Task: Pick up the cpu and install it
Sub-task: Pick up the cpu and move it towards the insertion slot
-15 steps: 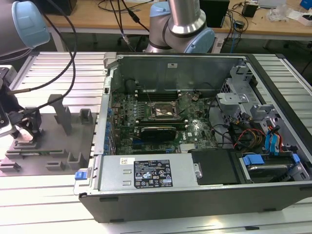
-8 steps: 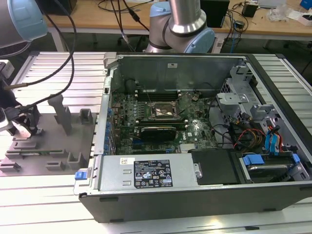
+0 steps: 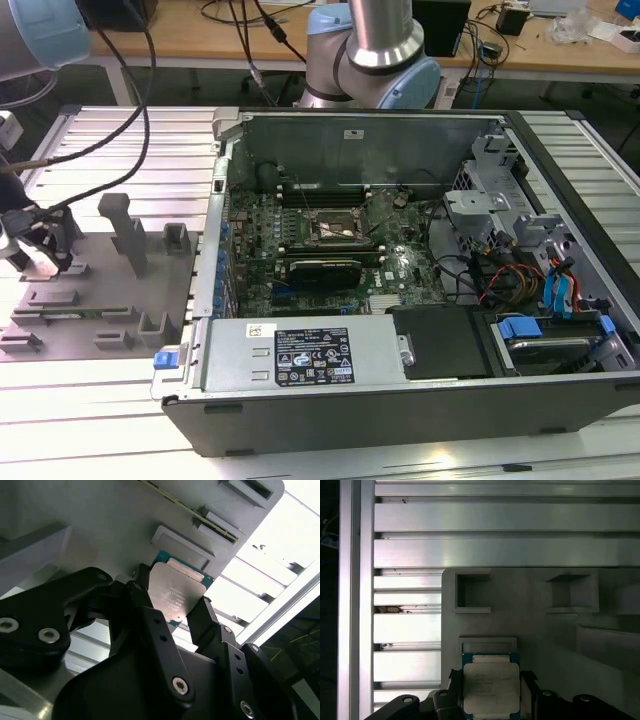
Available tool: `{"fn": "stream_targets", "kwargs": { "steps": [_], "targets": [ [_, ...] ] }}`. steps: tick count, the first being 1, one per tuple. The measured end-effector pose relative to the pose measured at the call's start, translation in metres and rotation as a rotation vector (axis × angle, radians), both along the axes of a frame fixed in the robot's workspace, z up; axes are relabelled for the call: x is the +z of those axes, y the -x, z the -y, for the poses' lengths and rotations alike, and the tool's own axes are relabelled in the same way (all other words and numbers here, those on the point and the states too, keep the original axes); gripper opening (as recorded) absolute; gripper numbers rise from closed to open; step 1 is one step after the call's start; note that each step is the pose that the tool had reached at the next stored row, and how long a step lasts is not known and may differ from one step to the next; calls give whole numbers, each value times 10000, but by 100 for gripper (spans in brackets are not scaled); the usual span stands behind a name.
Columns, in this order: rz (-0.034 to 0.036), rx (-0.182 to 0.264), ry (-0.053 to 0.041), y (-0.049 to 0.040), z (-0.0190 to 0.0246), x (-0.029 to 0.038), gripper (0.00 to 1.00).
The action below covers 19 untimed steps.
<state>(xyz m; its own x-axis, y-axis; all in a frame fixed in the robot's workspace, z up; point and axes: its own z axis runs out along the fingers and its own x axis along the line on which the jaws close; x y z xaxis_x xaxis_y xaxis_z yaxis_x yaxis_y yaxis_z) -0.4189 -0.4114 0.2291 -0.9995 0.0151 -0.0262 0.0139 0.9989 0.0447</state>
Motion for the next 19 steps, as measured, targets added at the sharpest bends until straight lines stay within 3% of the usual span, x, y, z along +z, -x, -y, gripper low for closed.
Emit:
{"fn": "stream_targets", "kwargs": {
  "steps": [15,16,19],
  "targets": [
    [-1,0,1,0,-3,208,55],
    [-1,1,0,0,-3,251,55],
    [-2,0,1,0,-36,640,55]
  ]
}}
